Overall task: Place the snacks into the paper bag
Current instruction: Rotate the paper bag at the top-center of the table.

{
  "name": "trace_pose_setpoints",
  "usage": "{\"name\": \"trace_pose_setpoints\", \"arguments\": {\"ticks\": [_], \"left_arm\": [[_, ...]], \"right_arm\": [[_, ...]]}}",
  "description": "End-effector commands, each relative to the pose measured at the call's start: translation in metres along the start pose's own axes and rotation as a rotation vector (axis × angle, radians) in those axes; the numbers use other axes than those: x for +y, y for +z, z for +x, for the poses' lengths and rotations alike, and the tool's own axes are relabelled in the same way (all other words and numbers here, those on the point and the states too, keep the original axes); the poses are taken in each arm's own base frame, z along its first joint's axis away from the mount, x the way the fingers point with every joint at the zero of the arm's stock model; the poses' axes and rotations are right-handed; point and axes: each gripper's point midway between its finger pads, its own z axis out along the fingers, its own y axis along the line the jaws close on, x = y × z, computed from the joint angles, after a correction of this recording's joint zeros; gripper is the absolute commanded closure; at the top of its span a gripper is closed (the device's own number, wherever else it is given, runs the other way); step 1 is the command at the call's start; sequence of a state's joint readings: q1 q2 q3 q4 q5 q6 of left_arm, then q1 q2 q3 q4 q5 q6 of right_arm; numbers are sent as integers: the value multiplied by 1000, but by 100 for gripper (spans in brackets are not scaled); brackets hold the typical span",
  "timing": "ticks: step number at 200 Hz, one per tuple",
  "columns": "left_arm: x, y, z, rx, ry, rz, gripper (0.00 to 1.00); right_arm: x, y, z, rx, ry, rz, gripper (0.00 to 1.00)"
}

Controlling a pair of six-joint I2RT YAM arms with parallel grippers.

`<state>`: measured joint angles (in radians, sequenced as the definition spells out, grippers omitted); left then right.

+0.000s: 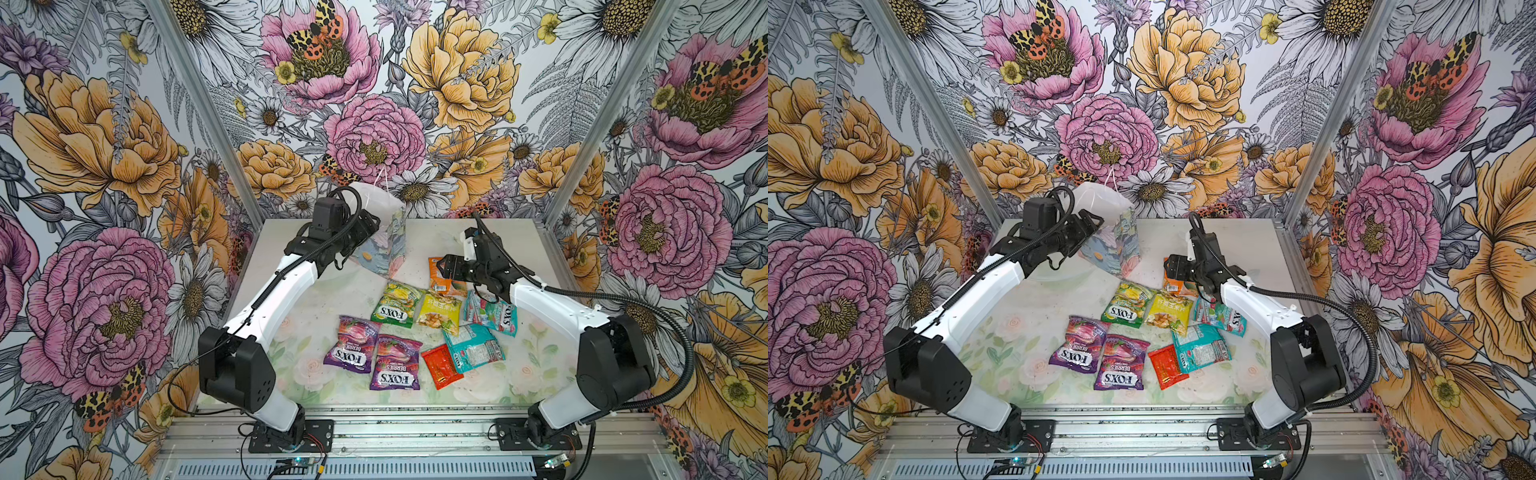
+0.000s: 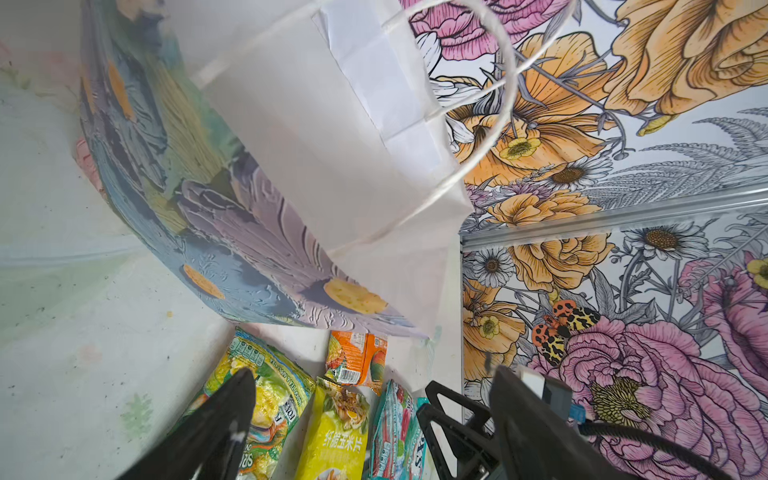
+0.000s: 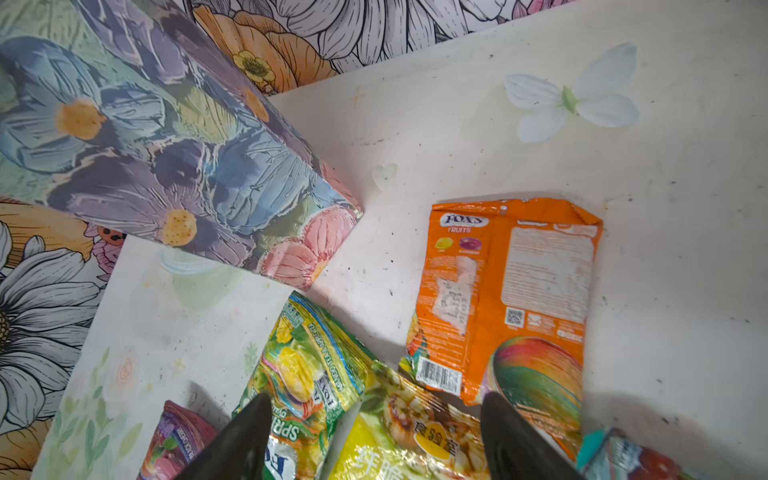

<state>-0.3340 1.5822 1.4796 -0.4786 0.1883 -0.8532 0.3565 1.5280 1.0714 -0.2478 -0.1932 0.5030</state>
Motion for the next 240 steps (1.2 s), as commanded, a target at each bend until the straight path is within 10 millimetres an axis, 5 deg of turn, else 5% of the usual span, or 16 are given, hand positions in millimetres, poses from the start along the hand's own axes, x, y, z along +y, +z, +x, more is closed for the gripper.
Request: {"name": "trace_pose_setpoints", "arguments": {"ticks": [1, 139, 191, 196, 240], "left_arm": [[2, 7, -1, 10, 36, -42, 12], [19, 28, -23, 57, 78, -132, 32], [12, 27, -26, 109, 113, -109, 52], [22, 39, -22, 137, 110, -132, 54], [28, 33, -28, 208, 128, -117, 75]], "right_arm": [[-3, -22, -5, -47, -42, 16, 18], [1, -48, 5, -64, -133, -23, 9], [1, -51, 4, -74, -127, -19, 9], [1, -51, 3, -76, -126, -19, 9], [1, -49, 3, -73, -114, -17, 9]]}}
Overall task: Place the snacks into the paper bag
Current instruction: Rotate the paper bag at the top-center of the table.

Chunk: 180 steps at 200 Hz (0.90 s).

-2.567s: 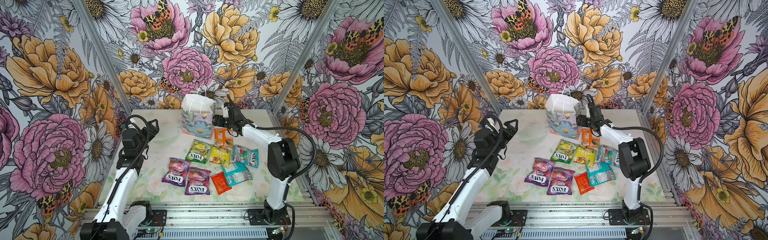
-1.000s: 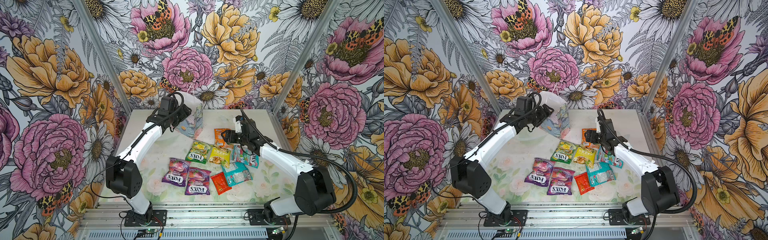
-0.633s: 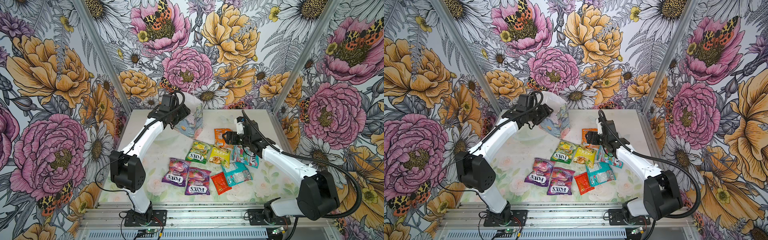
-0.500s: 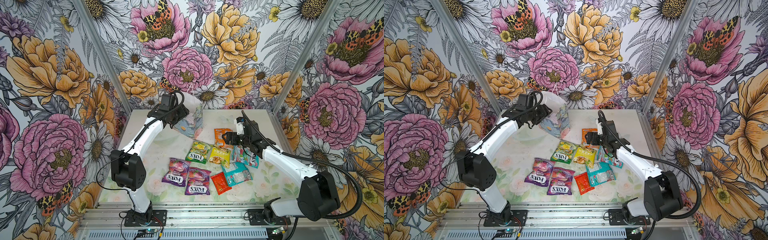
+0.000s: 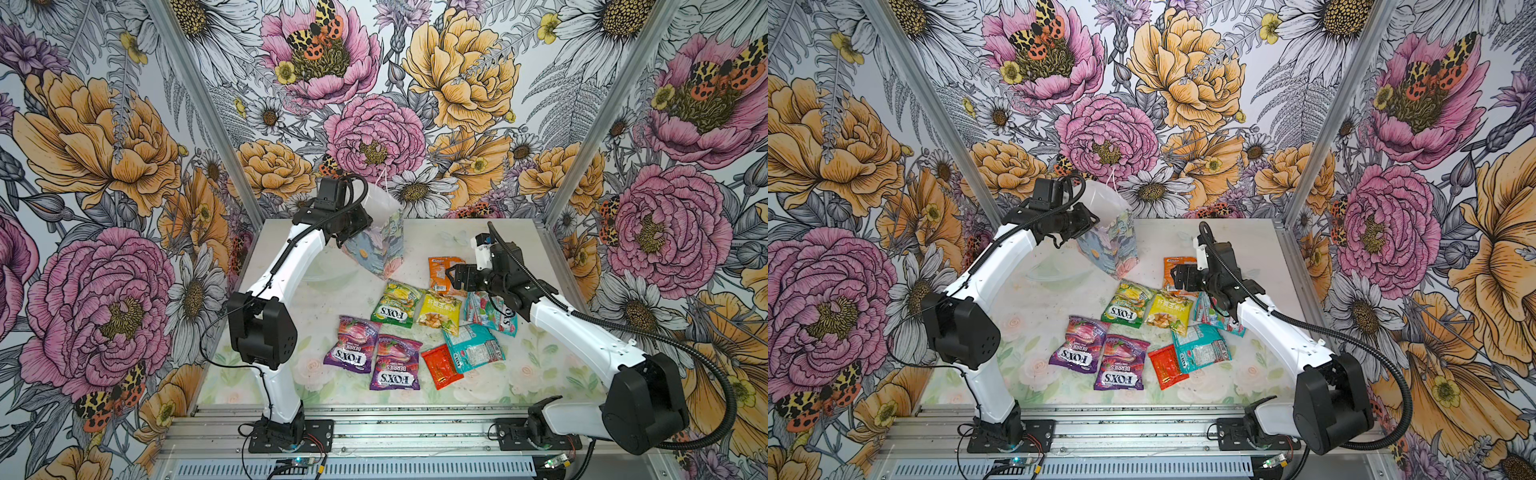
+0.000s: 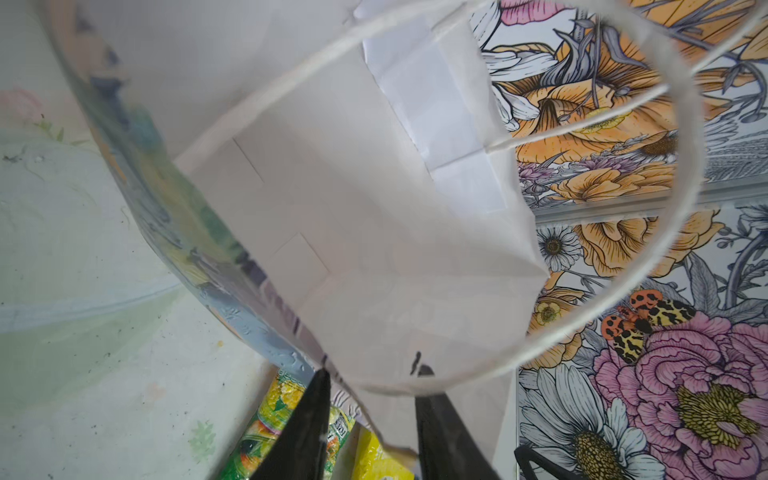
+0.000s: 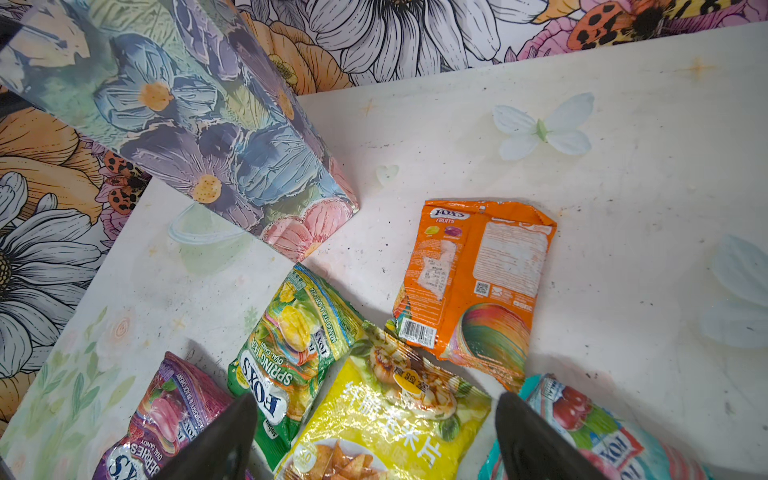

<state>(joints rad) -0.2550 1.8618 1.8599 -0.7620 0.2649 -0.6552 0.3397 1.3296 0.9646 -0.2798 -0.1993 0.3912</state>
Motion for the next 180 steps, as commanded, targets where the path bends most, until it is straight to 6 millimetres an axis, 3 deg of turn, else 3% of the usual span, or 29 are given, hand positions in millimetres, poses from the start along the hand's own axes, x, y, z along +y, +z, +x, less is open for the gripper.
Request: {"name": "trace_pose_setpoints", "arguments": {"ticks": [1, 23, 73, 97, 112, 131, 149, 180], "left_arm": [[12, -3, 6, 87, 25, -3, 75], [21, -7, 6, 134, 51, -21, 87], [41, -24, -4, 195, 109, -78, 90], [44, -27, -11, 200, 148, -112, 81], [43, -25, -13, 208, 169, -124, 59], [41, -18, -11, 226, 196, -139, 46], [41, -11, -11, 235, 209, -150, 39], [39, -4, -12, 239, 205, -144, 36]], "right_arm": [[0, -2, -3, -15, -1, -1, 9], [0, -1, -3, -13, 6, -4, 9], [3, 0, -6, -13, 35, -21, 9], [4, -1, -9, -19, 42, -20, 9], [5, -2, -11, -27, 45, -21, 9], [5, -3, -13, -32, 48, -20, 9], [5, -4, -13, -34, 49, -19, 9], [4, -7, -14, -41, 51, -11, 9]]}}
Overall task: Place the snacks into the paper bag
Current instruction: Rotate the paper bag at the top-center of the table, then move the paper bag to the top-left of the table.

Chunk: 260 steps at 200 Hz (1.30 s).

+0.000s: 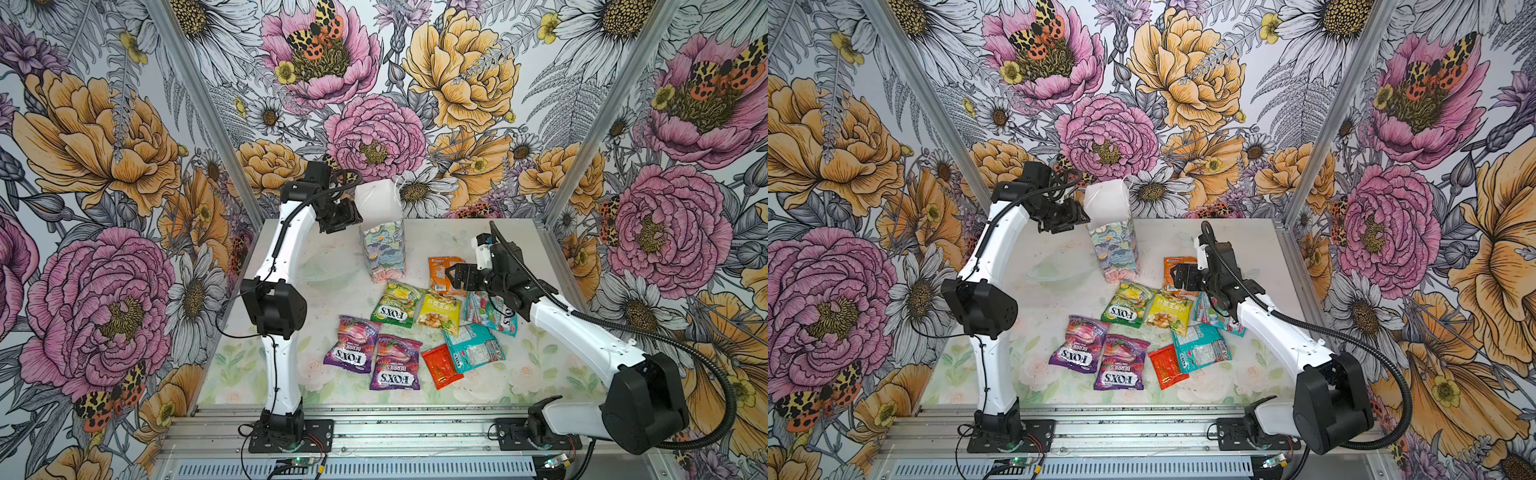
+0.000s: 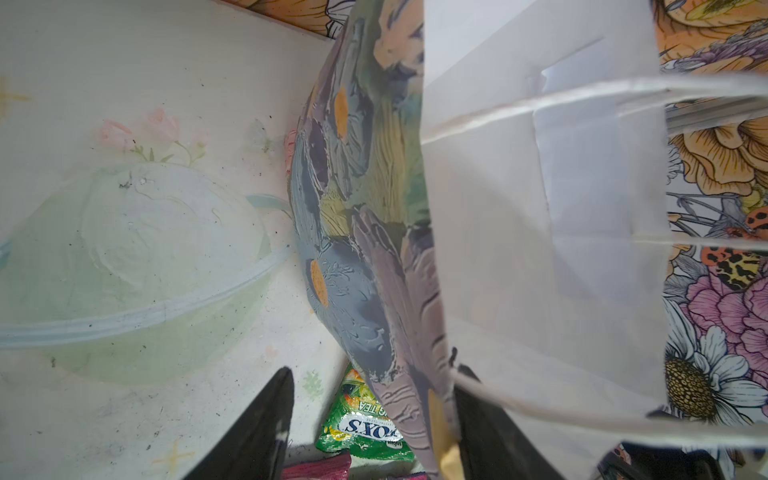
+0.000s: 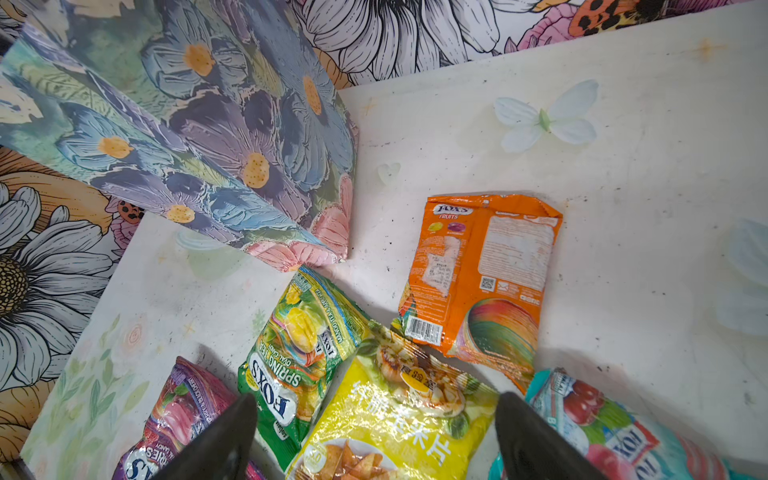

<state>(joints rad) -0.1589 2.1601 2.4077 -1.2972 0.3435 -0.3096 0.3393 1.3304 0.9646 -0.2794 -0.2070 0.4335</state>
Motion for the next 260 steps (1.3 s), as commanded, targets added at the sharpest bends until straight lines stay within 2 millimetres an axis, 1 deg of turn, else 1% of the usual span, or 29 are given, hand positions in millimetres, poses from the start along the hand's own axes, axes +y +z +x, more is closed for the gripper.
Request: {"name": "trace_pose_setpoints", "arguments": {"ticks": [1, 38, 81, 108, 143, 171, 183, 194, 206, 243, 260], "left_arm": [[3, 0, 3, 17, 16, -31, 36], [-11, -5, -6, -22, 27, -4, 32], [-16, -11, -14, -53, 26, 7, 29], [-17, -6, -16, -53, 18, 9, 29], [-27, -1, -17, -66, 38, 6, 27], [-26, 4, -18, -66, 35, -7, 29], [-23, 4, -18, -70, 35, -23, 32], [-26, 5, -17, -67, 39, -20, 37], [-29, 3, -16, -68, 45, -15, 44], [-28, -5, -12, -71, 60, -28, 68], [-26, -9, -10, -71, 66, -31, 76]], "right_arm": [[3, -8, -14, -45, 8, -5, 9], [-1, -11, -8, -45, 20, 9, 10], [-7, -16, 2, -36, 30, 31, 10], [-10, -20, 4, -36, 36, 39, 10], [-10, -23, 8, -36, 43, 40, 10], [-12, -25, 11, -36, 49, 40, 10], [-12, -25, 13, -31, 51, 39, 10], [-11, -25, 13, -30, 53, 36, 10], [-11, -24, 14, -29, 55, 34, 11], [-10, -22, 15, -19, 61, 27, 11], [-10, -22, 14, -19, 63, 23, 11]]}}
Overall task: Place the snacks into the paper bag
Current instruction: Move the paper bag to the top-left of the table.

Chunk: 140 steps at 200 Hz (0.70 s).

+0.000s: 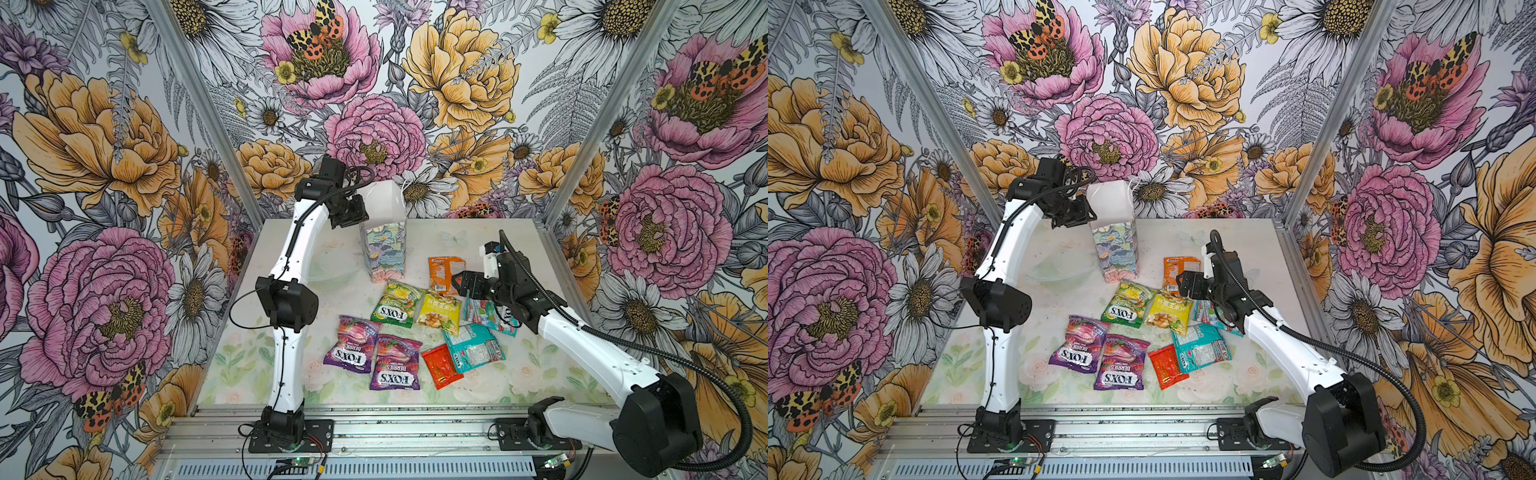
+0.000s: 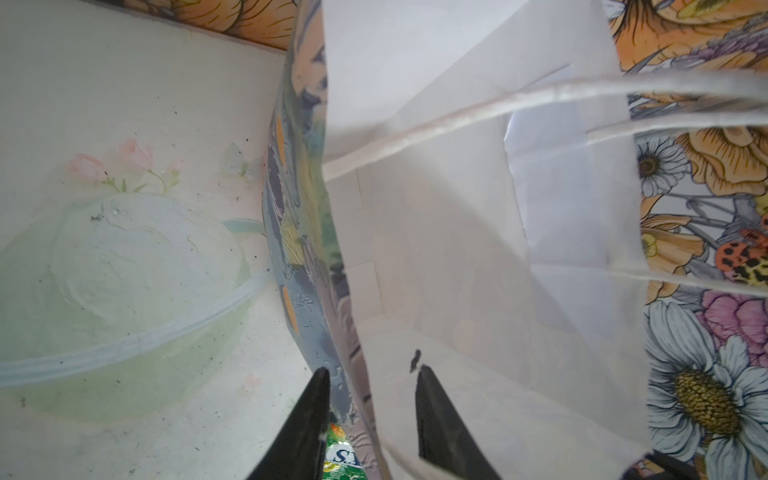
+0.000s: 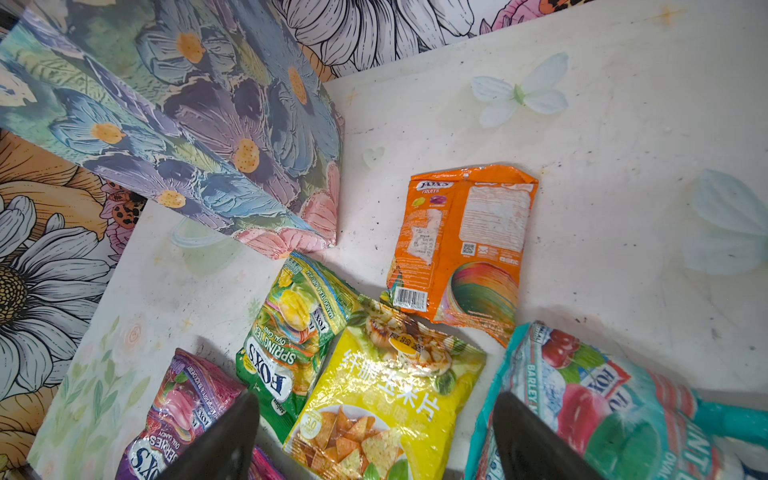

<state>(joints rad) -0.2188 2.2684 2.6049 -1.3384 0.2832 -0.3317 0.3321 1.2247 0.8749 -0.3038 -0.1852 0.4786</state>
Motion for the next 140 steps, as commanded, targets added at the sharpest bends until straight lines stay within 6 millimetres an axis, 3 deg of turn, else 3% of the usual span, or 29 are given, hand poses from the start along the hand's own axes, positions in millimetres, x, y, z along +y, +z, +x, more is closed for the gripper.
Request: {"name": "trace_pose_setpoints", "arguments": {"ticks": [1, 34, 77, 111, 140], "left_arm": [[-1, -21, 0, -33, 25, -16, 77], [6, -32, -1, -36, 29, -25, 92], [14, -52, 11, -9, 89, -23, 96], [30, -61, 25, 30, 116, -49, 99], [48, -72, 24, 19, 102, -94, 99]], "right_arm": [[0, -3, -4, -14, 13, -5, 11], [2, -3, -5, -13, 15, -12, 11], [2, 0, -6, -9, 41, -10, 12], [4, 4, -8, 2, 71, -22, 12], [6, 7, -7, 1, 100, -34, 13]]}}
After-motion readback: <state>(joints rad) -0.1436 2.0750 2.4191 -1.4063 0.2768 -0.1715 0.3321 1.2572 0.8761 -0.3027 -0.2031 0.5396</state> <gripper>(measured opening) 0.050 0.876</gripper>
